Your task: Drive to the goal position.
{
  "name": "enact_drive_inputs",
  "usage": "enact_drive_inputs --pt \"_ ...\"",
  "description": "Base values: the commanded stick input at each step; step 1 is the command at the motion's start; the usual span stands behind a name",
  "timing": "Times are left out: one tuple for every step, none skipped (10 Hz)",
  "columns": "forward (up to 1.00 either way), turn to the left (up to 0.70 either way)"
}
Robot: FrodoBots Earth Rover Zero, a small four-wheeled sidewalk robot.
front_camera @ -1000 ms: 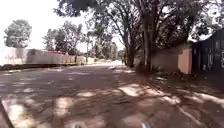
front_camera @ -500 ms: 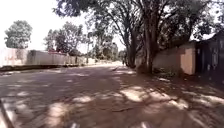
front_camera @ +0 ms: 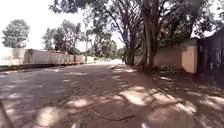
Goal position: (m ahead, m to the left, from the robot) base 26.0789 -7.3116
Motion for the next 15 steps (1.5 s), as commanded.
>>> enact_drive_inputs --pt "0.5 0.0" --pt "0.5 0.0" --pt "0.5 0.0" --pt "0.5 0.0" --pt "0.5 0.0" --pt "0.5 0.0" --pt "0.5 0.0" --pt "0.5 0.0" --pt "0.5 0.0" --pt "0.5 0.0" --pt "0.5 0.0" --pt "0.5 0.0" --pt "0.5 0.0" --pt "0.5 0.0" --pt "0.5 0.0"
